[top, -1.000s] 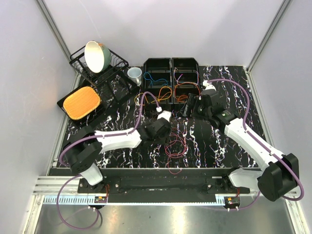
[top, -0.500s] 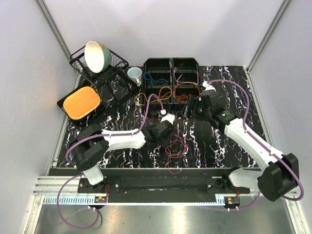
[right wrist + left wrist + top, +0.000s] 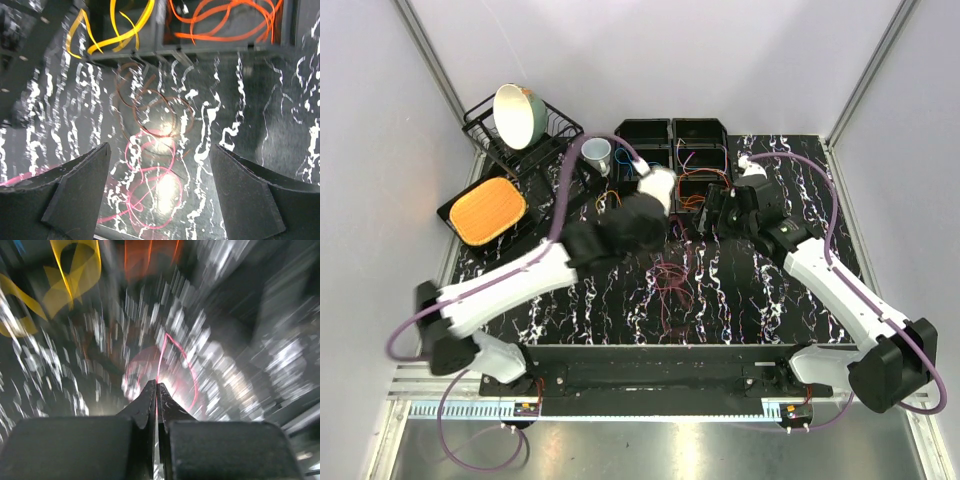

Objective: Untangle the cables

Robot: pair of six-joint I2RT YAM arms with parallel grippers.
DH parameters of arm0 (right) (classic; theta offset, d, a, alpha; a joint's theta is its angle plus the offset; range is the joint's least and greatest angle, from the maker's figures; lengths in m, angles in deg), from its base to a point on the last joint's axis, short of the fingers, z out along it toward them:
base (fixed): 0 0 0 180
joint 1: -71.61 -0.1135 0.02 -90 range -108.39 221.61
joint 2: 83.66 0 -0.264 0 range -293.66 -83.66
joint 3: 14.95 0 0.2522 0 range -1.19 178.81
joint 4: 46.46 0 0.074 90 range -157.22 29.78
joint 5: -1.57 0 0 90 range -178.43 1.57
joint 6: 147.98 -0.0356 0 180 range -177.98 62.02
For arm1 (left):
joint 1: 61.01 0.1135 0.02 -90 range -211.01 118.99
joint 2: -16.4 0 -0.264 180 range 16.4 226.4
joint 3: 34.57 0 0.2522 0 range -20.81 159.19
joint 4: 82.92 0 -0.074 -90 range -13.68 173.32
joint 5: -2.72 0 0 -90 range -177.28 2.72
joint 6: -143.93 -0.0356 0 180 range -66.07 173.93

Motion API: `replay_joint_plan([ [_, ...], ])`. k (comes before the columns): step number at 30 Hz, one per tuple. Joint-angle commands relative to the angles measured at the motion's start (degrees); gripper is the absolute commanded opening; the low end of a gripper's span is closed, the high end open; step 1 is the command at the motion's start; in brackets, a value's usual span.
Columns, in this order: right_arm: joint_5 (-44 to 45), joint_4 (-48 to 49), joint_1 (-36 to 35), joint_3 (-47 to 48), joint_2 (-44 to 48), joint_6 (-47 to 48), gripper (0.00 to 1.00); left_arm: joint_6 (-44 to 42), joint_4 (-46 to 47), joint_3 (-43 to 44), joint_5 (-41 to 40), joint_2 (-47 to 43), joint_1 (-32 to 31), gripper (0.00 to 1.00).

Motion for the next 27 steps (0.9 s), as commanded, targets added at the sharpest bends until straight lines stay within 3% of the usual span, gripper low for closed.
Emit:
replay_joint_plan([
  [1,2.01,-0.29,-0.07,4.09,2.18,1.07,0.86,-3.36,-5.32,4.56,-5.92,-5.72,0.00,0.00],
  [7,2.01,-0.47,-0.16,2.60,3.07,0.90,0.86,-0.64,-1.98,-2.90,-4.09,-7.40,0.27,0.00],
  [17,2.45,-0.64,-0.07,2.25,4.47,0.98,0.86,-0.89,-2.15,-2.13,-2.50,-5.99,0.36,0.00],
  [23,3.77,-0.56,-0.07,2.69,4.56,0.72,0.86,-6.25,-10.23,18.32,-3.29,-2.48,0.45,0.00],
  [26,4.64,-0.56,-0.07,2.95,4.82,0.37,0.86,-10.38,-15.32,34.92,-4.17,1.38,0.53,0.00],
  [27,4.91,-0.64,-0.07,2.95,4.91,0.28,0.86,-11.43,-16.56,44.10,-4.34,2.44,0.53,0.00],
])
